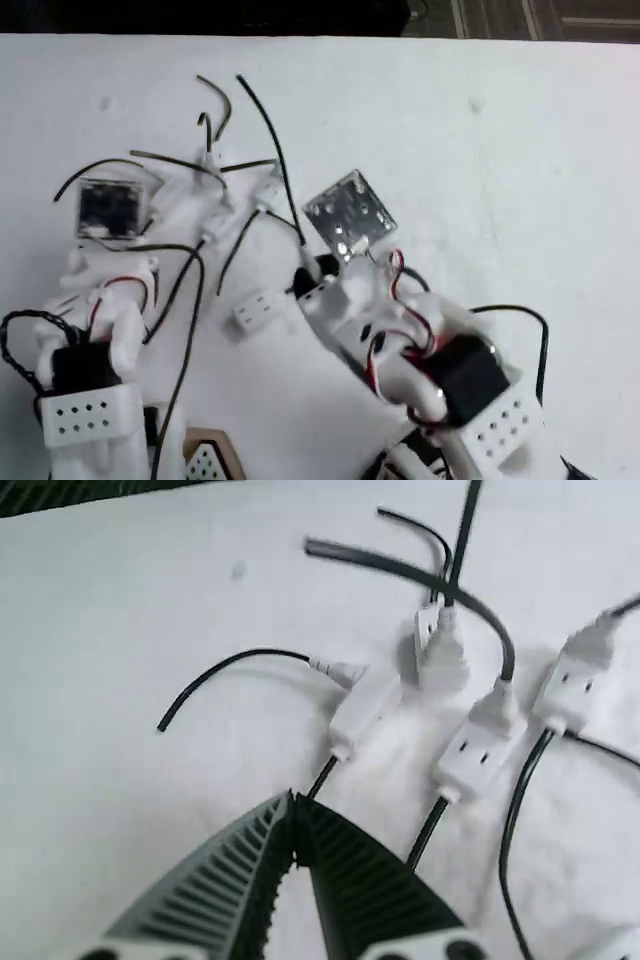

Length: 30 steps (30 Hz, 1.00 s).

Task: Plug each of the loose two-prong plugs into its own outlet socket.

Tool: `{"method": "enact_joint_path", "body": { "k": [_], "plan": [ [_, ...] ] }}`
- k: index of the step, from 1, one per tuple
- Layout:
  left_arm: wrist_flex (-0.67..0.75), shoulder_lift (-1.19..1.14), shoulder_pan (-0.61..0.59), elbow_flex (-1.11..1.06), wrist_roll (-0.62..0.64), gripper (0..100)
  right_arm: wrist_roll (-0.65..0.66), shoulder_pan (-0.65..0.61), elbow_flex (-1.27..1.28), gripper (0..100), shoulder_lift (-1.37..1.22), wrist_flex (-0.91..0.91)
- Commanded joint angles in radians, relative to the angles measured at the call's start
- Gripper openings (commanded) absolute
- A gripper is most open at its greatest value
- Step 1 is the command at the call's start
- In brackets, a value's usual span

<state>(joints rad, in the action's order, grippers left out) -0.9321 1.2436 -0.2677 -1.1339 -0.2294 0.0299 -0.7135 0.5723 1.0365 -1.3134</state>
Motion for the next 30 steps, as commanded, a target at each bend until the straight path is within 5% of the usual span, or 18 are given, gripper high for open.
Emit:
{"method": "enact_joint_path", "body": {
  "k": [1,7,22,30],
  "plan": [
    [0.005,0.018,0.013,0.12,0.184,2,-0.04,-0.065,0.071,1.7,0.087,0.087],
    [-0.075,0.018,0.182,0.207,0.224,2,-0.038,-0.17,0.253,1.7,0.246,0.245],
    [-0.158,0.028,0.65,0.282,0.219,2,-0.046,-0.176,0.397,1.7,0.291,0.361],
    [-0.147,0.344,0.803,0.163,0.157,2,-0.046,-0.177,0.423,1.7,0.3,0.363]
  ]
}}
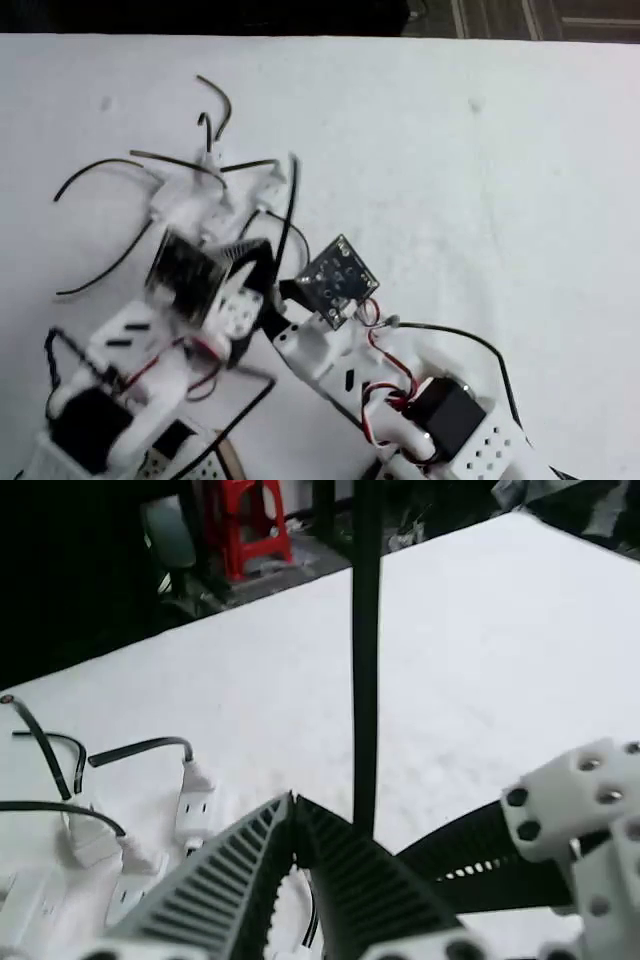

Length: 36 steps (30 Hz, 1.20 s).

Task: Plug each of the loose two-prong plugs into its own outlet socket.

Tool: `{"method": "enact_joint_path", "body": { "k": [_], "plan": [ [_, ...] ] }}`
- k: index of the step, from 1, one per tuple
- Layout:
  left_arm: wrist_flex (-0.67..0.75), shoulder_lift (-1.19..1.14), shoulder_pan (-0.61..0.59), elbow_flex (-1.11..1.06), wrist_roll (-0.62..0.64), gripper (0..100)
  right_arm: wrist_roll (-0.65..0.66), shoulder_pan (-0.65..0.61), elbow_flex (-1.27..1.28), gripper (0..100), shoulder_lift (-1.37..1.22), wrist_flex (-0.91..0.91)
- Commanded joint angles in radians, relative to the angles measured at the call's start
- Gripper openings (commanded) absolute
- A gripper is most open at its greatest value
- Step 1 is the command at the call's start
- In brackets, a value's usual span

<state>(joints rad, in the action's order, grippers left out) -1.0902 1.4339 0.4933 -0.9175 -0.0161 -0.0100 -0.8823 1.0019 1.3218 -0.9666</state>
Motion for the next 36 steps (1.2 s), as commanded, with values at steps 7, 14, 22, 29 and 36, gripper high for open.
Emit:
{"method": "enact_joint_path", "body": {
  "k": [7,14,22,29,36],
  "plan": [
    [-0.049,0.374,0.042,-0.158,-0.084,2,-0.006,-0.008,0.015,1.7,0.005,0.022],
    [-0.055,0.386,-0.073,-0.167,-0.086,2,-0.003,-0.01,0.011,1.7,0.015,0.015],
    [-0.063,0.387,-0.099,-0.206,-0.086,2,0.002,-0.165,0.012,1.7,0.005,-0.01],
    [-0.152,0.387,0.134,-0.167,-0.292,2,0.003,-0.165,0.012,1.7,0.005,-0.05],
    [-0.157,0.387,0.091,-0.204,-0.373,2,0.003,-0.157,0.018,1.7,0.005,-0.051]
  ]
}}
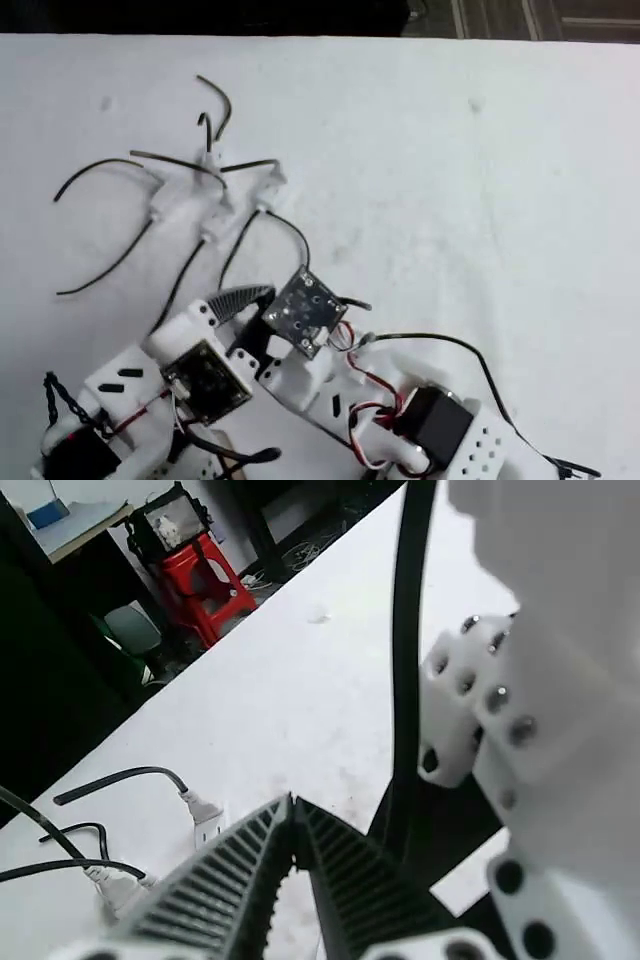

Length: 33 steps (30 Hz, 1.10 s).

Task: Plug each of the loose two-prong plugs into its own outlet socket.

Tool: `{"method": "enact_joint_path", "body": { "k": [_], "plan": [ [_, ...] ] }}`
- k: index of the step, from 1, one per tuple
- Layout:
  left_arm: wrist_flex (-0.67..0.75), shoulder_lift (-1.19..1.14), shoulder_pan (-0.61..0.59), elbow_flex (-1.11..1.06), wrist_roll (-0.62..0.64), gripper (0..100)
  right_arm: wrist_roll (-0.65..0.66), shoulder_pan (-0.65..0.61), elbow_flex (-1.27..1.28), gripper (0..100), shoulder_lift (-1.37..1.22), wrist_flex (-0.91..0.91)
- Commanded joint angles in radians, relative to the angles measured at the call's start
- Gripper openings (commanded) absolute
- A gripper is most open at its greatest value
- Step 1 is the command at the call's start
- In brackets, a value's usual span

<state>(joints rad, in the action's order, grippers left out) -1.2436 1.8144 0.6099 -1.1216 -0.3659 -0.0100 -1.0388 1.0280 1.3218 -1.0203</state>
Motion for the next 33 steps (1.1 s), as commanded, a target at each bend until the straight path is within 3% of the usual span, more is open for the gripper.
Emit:
{"method": "enact_joint_path", "body": {
  "k": [1,8,13,18,25,33],
  "plan": [
    [0.002,0.007,-0.061,0.002,-0.023,2,0.003,0.004,-0.008,1.7,0.005,0.002],
    [0.031,0.007,-0.496,0.018,-0.018,2,0.003,0.14,-0.009,1.7,-0.096,0.03],
    [0.003,0.005,-0.742,-0.041,-0.017,2,-0.012,0.168,-0.014,1.7,-0.361,0.216],
    [0.075,0.005,-0.918,-0.227,-0.017,2,-0.126,0.165,-0.044,1.7,-0.634,0.392],
    [0.224,0.005,-1.064,-0.411,-0.017,2,-0.19,0.166,-0.095,1.7,-0.885,0.521],
    [0.222,0.005,-1.069,-0.416,-0.017,2,-0.189,0.166,-0.086,1.7,-0.949,0.578]
  ]
}}
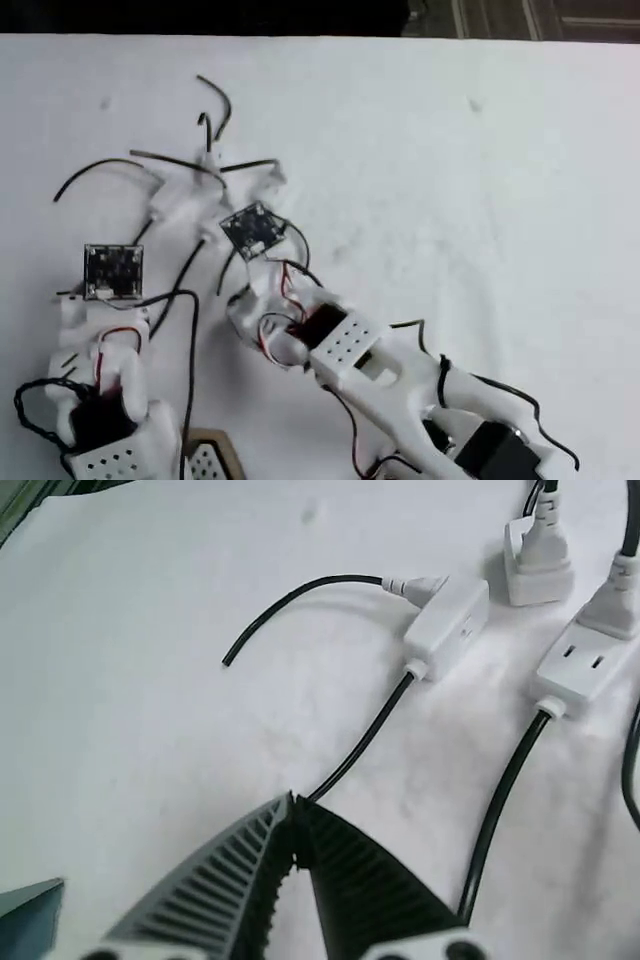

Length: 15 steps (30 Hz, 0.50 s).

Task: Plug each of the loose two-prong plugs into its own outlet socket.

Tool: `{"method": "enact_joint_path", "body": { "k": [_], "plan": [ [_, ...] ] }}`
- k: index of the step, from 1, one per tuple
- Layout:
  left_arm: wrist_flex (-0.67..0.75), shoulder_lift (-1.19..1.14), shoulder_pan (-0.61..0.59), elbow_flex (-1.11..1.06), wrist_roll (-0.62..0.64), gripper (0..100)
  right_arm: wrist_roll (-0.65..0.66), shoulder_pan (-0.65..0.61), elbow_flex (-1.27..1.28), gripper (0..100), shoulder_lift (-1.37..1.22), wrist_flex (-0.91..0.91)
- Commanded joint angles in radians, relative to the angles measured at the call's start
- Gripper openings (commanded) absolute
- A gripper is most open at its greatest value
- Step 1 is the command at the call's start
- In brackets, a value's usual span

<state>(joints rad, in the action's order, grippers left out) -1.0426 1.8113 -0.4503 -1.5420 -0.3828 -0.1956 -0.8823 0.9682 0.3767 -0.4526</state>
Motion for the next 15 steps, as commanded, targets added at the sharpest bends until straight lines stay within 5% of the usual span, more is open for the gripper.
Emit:
{"method": "enact_joint_path", "body": {
  "k": [1,15],
  "plan": [
    [0.021,0.008,-0.008,0.005,0.0,2,-0.003,0.01,-0.02,1.7,-0.004,0.004],
    [0.021,0.008,-0.007,0.003,0.0,2,0.029,0.008,-0.005,1.7,0.107,-0.13]
  ]
}}
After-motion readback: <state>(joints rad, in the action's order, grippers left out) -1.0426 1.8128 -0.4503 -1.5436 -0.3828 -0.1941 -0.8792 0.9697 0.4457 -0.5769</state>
